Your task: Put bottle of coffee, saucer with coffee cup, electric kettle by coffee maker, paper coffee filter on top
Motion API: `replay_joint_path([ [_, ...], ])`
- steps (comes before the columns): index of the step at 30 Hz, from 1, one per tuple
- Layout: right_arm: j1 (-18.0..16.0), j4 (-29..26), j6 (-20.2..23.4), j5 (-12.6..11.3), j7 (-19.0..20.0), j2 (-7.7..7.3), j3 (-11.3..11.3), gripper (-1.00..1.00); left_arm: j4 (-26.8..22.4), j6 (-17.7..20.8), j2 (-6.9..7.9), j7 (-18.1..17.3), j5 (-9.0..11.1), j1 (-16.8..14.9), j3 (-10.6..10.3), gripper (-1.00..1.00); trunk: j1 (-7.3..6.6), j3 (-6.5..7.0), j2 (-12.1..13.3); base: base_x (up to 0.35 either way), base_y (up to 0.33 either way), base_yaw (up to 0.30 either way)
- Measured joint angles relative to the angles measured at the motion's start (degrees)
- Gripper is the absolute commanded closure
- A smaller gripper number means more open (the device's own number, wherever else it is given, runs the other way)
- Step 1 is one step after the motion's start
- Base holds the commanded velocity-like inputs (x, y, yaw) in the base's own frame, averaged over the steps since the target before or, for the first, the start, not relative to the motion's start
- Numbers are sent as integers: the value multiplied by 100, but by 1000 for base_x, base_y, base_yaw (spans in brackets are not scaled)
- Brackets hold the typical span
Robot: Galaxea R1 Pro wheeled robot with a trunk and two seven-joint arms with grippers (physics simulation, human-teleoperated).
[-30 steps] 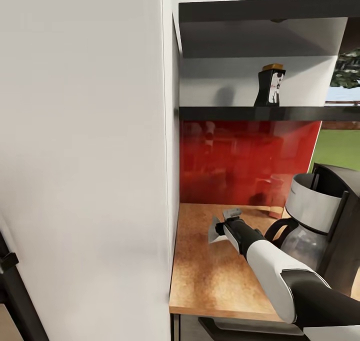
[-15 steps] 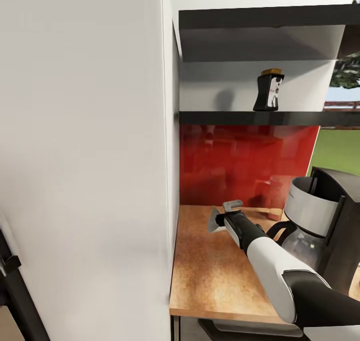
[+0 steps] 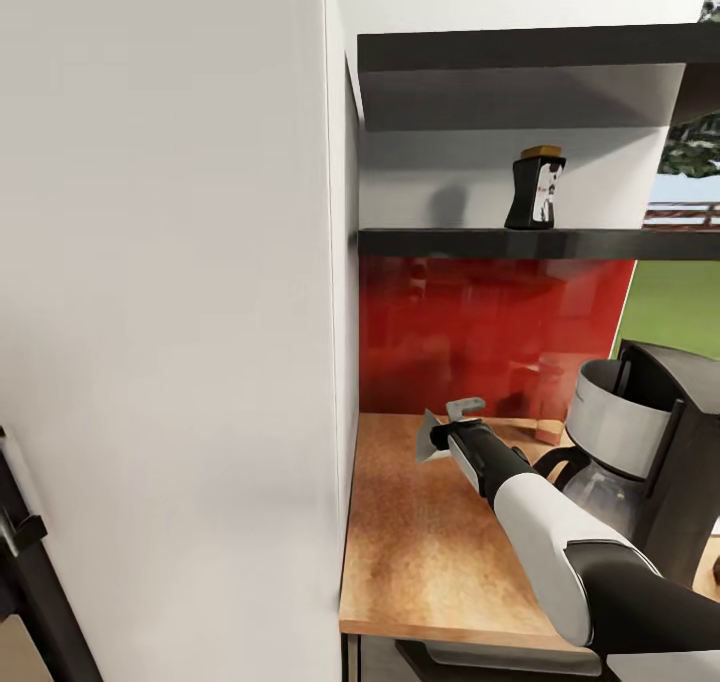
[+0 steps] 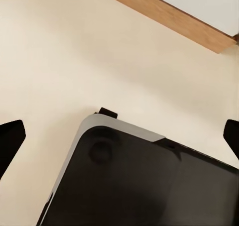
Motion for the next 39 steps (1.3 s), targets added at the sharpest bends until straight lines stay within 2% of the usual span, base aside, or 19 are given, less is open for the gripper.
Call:
replay_joint_path([
  [17,-1,-32,-2,-7,1,10,-2,100,-4,-9,0,0,0,0,0,-100,-374,301,679,0,0,0],
  [18,-1,-29,-4,-146,8,10,-3,100,-5,-9,0,0,7,0,1,-100,-395,317,718,0,0,0],
  [21,-2,-27,-5,-195,10,13,0,100,-7,-6,0,0,8,0,0,-100,-461,369,837,0,0,0],
  [39,-1,-27,-2,-205,11,15,0,100,-7,-7,0,0,10,0,2,-100,-857,693,1560,0,0,0],
])
